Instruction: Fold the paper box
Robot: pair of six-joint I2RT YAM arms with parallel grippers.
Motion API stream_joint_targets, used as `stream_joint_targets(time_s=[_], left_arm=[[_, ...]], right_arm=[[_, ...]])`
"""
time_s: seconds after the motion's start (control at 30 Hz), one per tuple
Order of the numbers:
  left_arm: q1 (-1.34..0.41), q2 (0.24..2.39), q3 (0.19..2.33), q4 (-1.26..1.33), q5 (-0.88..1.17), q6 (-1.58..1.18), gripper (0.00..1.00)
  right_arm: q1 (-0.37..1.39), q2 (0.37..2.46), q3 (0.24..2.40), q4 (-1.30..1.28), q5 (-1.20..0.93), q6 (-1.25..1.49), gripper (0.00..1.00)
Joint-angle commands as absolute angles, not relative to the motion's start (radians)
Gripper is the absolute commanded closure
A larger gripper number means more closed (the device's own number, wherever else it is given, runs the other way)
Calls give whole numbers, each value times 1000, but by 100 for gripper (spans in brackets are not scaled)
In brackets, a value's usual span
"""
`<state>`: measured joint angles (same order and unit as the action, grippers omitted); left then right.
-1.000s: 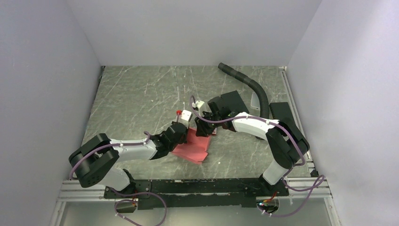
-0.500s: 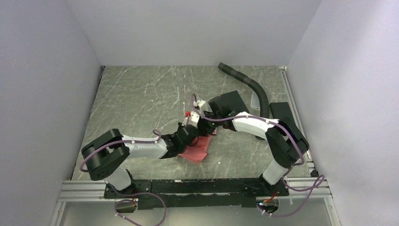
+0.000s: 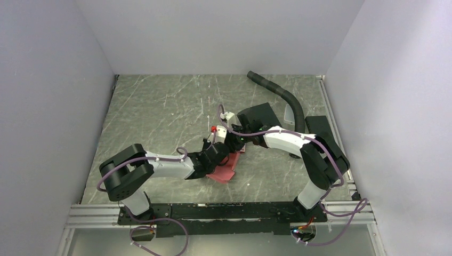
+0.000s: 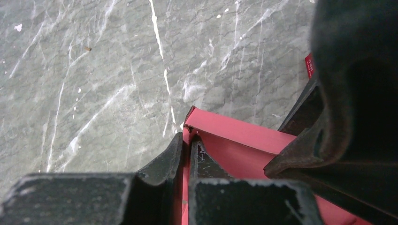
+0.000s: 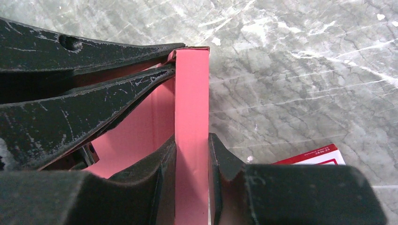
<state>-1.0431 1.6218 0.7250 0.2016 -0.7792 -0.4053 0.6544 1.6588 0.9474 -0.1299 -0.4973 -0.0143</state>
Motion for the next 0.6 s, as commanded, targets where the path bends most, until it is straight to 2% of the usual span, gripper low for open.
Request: stream_joint_targets(time_s=[0.0,0.57], left_arm=[[-1037,1648,667,114,-751,-385,100],[-1032,1453,586,217,-644,-341,78]], right_arm=[[673,1647,973,-90,-574,24,73],[666,1649,976,-92,-572,18,73]])
